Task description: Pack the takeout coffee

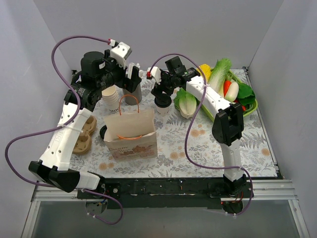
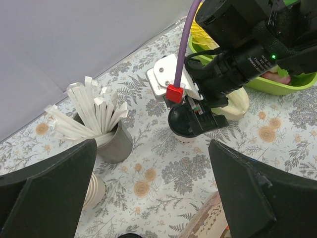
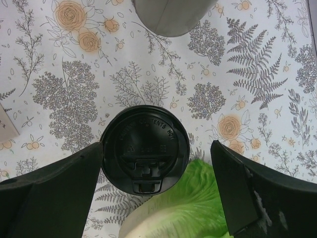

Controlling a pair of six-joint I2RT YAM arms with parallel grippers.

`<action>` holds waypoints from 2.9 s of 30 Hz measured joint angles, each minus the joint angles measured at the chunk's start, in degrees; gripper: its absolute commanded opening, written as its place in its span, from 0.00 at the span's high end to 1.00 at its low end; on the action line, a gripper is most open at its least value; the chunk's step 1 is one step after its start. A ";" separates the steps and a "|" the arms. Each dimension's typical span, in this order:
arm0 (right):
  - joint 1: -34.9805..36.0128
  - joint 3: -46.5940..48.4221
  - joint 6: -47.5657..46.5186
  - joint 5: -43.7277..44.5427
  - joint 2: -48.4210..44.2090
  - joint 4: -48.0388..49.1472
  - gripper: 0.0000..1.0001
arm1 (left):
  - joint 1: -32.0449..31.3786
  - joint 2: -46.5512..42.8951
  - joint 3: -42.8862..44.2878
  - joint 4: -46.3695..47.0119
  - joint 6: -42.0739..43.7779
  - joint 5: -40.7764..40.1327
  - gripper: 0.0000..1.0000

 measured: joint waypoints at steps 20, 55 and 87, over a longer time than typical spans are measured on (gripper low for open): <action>0.00 0.00 1.44 0.83 1.51 -2.29 0.02 | 0.00 -0.52 -1.55 0.09 0.07 0.63 0.02; 0.00 0.02 1.60 0.02 2.97 -4.66 0.15 | 0.00 -0.90 -3.23 0.02 0.59 1.36 0.02; 0.07 -39.17 -3.45 -4.37 -34.93 -12.96 0.28 | 0.00 -7.50 -14.34 3.56 0.85 3.65 0.02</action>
